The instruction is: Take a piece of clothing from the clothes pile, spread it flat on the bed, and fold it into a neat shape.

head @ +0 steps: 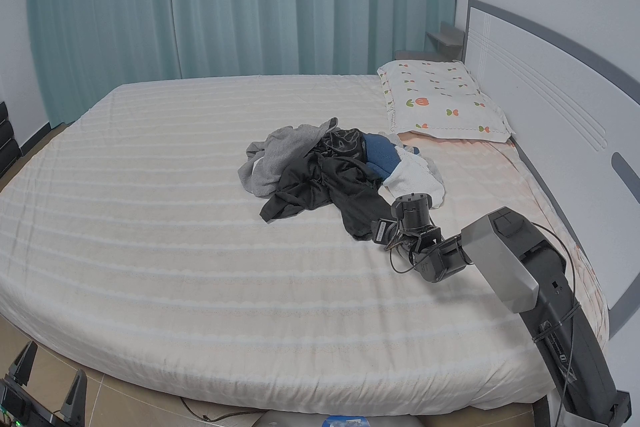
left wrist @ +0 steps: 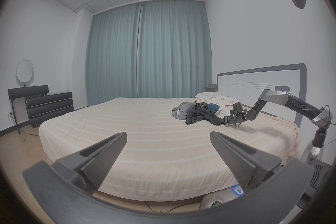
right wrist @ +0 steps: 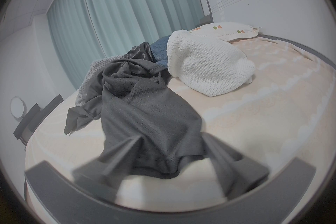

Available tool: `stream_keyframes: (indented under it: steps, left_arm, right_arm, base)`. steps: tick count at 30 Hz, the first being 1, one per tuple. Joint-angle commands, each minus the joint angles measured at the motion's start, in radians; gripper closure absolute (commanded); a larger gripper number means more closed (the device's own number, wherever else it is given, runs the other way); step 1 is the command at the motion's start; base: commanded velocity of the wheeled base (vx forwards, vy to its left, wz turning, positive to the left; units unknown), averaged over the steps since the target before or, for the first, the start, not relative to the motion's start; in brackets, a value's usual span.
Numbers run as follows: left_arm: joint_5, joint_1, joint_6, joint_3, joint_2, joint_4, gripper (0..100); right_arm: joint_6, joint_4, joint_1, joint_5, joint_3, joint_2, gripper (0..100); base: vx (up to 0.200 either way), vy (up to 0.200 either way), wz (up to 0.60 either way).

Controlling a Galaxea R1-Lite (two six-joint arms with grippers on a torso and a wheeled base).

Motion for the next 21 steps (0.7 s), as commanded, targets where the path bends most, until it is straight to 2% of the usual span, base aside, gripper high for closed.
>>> stream_keyframes:
  steps: [1, 11, 15, 17, 18, 21]
  left_arm:
    - [0.000, 0.000, 0.000, 0.015, -0.018, 0.000, 0]
    - [0.000, 0.000, 0.000, 0.015, -0.018, 0.000, 0]
    - [0.000, 0.000, 0.000, 0.015, -0.018, 0.000, 0]
    - [0.000, 0.000, 0.000, 0.015, -0.018, 0.000, 0]
    - [0.000, 0.000, 0.000, 0.015, -0.018, 0.000, 0]
    - [0.000, 0.000, 0.000, 0.015, -0.018, 0.000, 0]
  right_arm:
    - [0.013, 0.000, 0.001, 0.000, -0.007, 0.007, 100]
    - [0.148, 0.052, 0.006, -0.001, 0.017, -0.065, 100]
    - [0.211, 0.030, 0.011, 0.015, 0.204, -0.229, 100]
    - [0.214, 0.030, 0.011, 0.017, 0.213, -0.236, 100]
    - [0.258, -0.008, 0.020, 0.063, 0.387, -0.363, 100]
    - [0.269, -0.106, 0.021, 0.155, 0.654, -0.532, 100]
  base:
    - [0.000, 0.000, 0.00]
    - [0.000, 0.000, 0.00]
    - [0.000, 0.000, 0.00]
    - [0.000, 0.000, 0.00]
    - [0.000, 0.000, 0.00]
    - [0.000, 0.000, 0.00]
